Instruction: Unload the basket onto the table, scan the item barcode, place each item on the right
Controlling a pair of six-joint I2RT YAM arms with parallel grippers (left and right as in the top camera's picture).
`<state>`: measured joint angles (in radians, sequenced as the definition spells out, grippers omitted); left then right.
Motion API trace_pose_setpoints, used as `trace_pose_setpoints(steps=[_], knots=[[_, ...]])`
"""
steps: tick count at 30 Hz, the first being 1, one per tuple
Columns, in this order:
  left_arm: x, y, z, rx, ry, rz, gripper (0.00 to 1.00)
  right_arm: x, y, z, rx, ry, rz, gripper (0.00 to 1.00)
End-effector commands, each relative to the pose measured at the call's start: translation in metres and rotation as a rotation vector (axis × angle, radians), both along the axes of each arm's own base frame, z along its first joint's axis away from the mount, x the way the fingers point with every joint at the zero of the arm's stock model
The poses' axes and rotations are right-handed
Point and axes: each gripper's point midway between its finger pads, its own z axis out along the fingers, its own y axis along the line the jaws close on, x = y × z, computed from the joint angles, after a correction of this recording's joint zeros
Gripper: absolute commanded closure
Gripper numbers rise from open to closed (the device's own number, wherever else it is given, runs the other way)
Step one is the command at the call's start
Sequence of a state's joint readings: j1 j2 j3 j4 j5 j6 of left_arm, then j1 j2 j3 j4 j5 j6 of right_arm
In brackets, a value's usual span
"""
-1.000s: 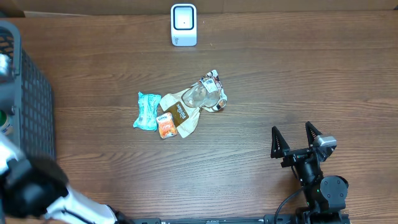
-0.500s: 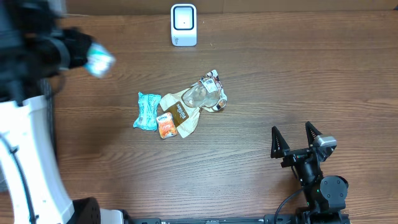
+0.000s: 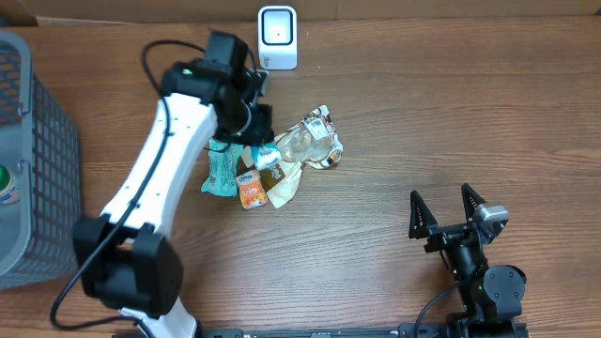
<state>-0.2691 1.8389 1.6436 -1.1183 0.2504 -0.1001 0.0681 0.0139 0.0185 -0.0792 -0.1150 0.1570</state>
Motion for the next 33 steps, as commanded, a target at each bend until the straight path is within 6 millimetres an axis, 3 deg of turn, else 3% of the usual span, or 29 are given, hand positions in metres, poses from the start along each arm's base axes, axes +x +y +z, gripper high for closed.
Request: trace_pose_setpoints(steps=[1,5,7,8,10,13,15,17,19,20,23,25,26,27,28,29,30,31,33], knots=[[0.002,-0.003,-0.036,0.023,0.044,-0.025,0.92,0.0,0.0,-0.002,-0.001,-0.001,-0.004,0.0],[0.003,-0.003,-0.058,0.034,0.088,-0.019,0.7,0.0,0.0,-0.002,-0.001,-0.001,-0.004,0.0],[0.002,-0.003,-0.065,0.038,0.107,-0.014,0.39,0.0,0.0,-0.002,-0.001,-0.001,-0.004,0.0],[0.002,-0.003,-0.066,0.038,0.109,-0.013,0.14,0.0,0.0,-0.002,-0.001,-0.001,-0.004,0.0],[0.004,-0.001,-0.061,0.036,0.103,-0.008,0.08,0.0,0.0,-0.002,-0.001,-0.001,-0.004,0.0],[0.013,0.011,-0.03,0.026,0.072,0.025,0.04,0.0,0.0,-0.002,-0.001,-0.001,-0.004,0.0],[0.022,0.023,0.004,0.013,0.022,0.06,0.02,0.0,0.0,-0.002,-0.001,-0.001,-0.004,0.0],[0.032,0.048,0.055,0.005,-0.063,0.121,0.01,0.0,0.0,-0.002,-0.001,-0.001,-0.004,0.0],[0.033,0.085,0.099,0.037,-0.142,0.205,0.0,0.0,0.0,-0.002,-0.001,-0.001,-0.004,0.0],[0.03,0.115,0.124,0.077,-0.19,0.271,0.0,0.0,0.0,-0.002,-0.001,-0.001,-0.004,0.0],[0.015,0.181,0.163,0.154,-0.265,0.433,0.0,0.0,0.0,-0.002,-0.001,-0.001,-0.004,0.0],[-0.001,0.238,0.185,0.199,-0.316,0.582,0.0,0.0,0.0,-0.002,-0.001,-0.001,-0.004,0.0],[-0.008,0.267,0.192,0.212,-0.34,0.661,0.0,0.0,0.0,-0.002,-0.001,-0.001,-0.004,0.0],[-0.012,0.281,0.195,0.219,-0.35,0.699,0.0,0.0,0.0,-0.002,-0.001,-0.001,-0.004,0.0],[-0.025,0.328,0.2,0.223,-0.377,0.827,0.0,0.0,0.0,-0.002,-0.001,-0.001,-0.004,0.0],[-0.03,0.35,0.2,0.224,-0.388,0.882,0.0,0.0,0.0,-0.002,-0.001,-0.001,-0.004,0.0],[-0.036,0.373,0.199,0.235,-0.396,0.937,0.0,0.0,0.0,-0.002,-0.001,-0.001,-0.004,0.0],[-0.044,0.407,0.193,0.268,-0.401,1.015,0.0,0.0,0.0,-0.002,-0.001,-0.001,-0.004,0.0],[-0.05,0.439,0.177,0.272,-0.381,1.094,0.0,0.0,0.0,-0.002,-0.001,-0.001,-0.004,0.0]])
